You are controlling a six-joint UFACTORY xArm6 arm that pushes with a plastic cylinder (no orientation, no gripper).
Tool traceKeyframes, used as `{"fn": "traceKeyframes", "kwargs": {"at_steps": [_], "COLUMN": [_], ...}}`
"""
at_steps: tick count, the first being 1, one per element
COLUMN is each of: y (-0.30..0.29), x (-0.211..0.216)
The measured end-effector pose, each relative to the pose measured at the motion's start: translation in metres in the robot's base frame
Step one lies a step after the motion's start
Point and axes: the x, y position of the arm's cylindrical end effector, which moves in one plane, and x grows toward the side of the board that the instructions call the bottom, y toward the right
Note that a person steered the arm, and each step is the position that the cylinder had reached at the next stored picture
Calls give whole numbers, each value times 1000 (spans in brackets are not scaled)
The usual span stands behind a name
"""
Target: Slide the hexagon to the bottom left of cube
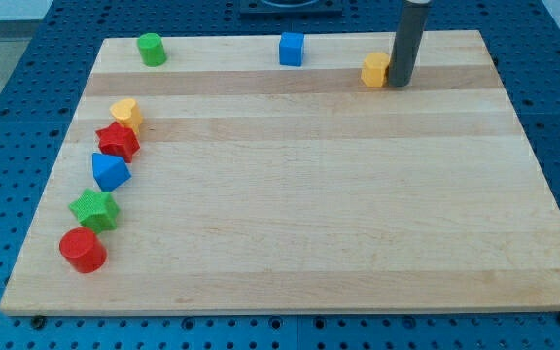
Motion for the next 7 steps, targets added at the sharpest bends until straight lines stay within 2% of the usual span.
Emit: {"fn": "traceKeyframes", "kwargs": {"at_steps": [2,7], "y": [-2,-126], "x": [-15,-13]}}
